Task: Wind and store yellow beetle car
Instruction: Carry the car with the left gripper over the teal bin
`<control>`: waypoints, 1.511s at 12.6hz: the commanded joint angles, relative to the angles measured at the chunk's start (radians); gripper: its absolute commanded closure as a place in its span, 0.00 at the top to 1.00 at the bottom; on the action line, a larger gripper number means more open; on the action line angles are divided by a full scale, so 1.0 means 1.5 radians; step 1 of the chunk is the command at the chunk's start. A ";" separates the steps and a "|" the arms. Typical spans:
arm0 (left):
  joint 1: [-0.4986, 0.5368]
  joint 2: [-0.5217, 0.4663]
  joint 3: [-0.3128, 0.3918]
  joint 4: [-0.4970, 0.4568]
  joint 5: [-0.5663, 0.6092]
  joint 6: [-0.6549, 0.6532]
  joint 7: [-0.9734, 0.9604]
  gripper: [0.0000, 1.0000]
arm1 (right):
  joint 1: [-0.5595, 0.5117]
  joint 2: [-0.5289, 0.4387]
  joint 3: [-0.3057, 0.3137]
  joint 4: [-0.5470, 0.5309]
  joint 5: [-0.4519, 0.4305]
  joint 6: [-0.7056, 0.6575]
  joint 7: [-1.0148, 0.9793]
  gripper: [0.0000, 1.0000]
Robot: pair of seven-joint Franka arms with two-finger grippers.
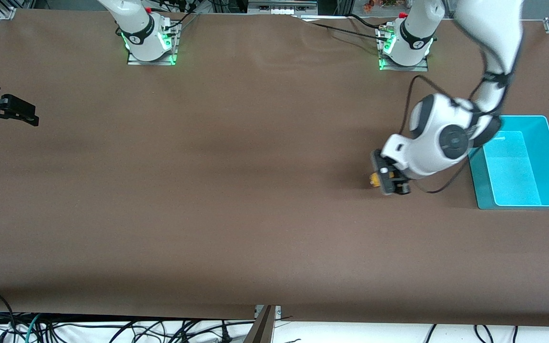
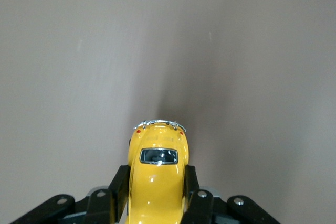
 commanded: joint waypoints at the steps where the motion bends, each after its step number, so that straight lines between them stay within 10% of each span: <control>1: 0.079 -0.088 -0.007 -0.034 0.044 -0.079 0.070 0.00 | -0.005 -0.006 0.000 -0.005 0.013 0.003 0.004 1.00; 9: 0.294 -0.131 0.000 -0.085 0.126 -0.078 0.392 0.00 | -0.005 -0.006 -0.001 -0.006 0.013 0.004 0.004 1.00; 19: 0.401 -0.049 0.052 -0.160 0.127 0.041 0.593 0.00 | -0.007 -0.006 -0.001 -0.006 0.014 0.003 0.003 1.00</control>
